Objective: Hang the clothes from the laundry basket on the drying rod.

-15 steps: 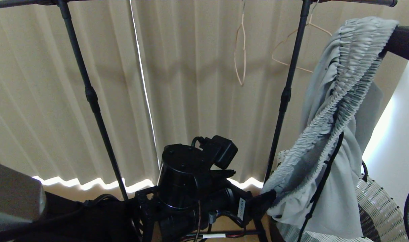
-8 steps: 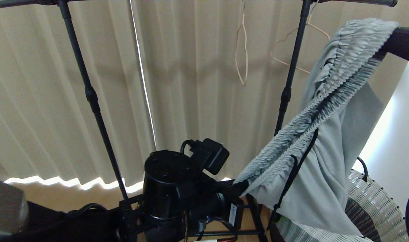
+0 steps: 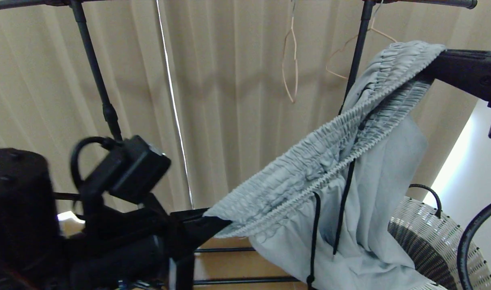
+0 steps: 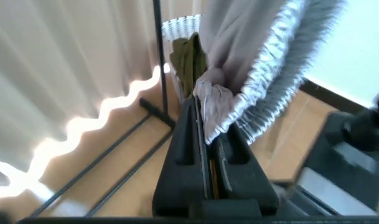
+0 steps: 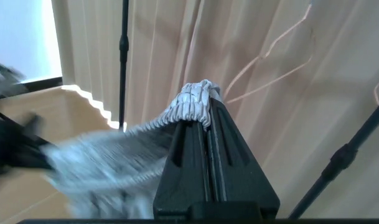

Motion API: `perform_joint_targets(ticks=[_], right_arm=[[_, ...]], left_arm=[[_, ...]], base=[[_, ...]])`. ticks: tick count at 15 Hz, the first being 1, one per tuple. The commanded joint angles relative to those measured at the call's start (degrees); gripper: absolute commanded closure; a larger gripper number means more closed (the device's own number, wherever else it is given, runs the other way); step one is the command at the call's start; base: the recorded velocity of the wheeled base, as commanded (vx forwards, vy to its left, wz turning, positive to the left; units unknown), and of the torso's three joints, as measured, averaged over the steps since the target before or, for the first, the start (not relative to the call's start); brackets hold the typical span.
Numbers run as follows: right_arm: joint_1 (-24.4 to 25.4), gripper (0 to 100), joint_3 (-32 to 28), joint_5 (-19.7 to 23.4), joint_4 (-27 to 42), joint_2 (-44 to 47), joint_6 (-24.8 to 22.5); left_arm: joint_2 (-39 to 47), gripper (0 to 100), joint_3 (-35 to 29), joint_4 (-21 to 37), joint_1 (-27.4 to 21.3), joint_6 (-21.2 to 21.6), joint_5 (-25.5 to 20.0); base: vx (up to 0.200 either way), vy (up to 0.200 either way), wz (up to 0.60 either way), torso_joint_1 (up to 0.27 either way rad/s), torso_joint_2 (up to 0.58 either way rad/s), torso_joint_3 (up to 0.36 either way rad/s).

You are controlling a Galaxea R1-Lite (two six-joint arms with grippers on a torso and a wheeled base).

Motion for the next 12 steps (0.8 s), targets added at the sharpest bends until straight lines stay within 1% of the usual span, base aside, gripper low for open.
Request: perform_joint_targets(ticks=[1,2,4,6,8,10,12], right_arm=[[0.0,100,-1.6,0.0,-0.2,2.6,0.0],[0.0,100,-2.1,0.1,-0.3,3.1,0.0],[0.2,100,-5.7,0.3,-0.2,4.6,0.0],[0.3,100,-11.1,0.4,-0.2,6.4,0.0],[0.7,100,-15.7,0.4,-0.2,8.1,0.0],[1.4,100,-17.9,0.4,0.0,9.1,0.0],[1.3,100,-17.3,-0.2,0.0,9.5,0.0]], left_arm=[[-14.2,100,-8.3,10.1,0.8,0.1,0.0],[-14.9,100,-9.6,11.4,1.2,0.1,0.0],[-16.2,100,-14.6,14.1,3.4,0.2,-0.1],[-15.8,100,-19.3,14.3,7.4,0.3,-0.1],[-14.8,100,-22.7,14.3,9.4,0.4,-0.4],[-13.4,100,-24.2,14.3,10.7,0.7,-0.4],[-9.6,100,-25.7,14.2,11.0,1.3,-0.4]], base=[[0.0,0.0,0.0,0.0,0.0,0.0],[0.0,0.0,0.0,0.0,0.0,0.0],[0.0,0.0,0.0,0.0,0.0,0.0],[0.0,0.0,0.0,0.0,0.0,0.0],[0.0,0.0,0.0,0.0,0.0,0.0],[0.0,0.0,0.0,0.0,0.0,0.0],[0.0,0.0,0.0,0.0,0.0,0.0]])
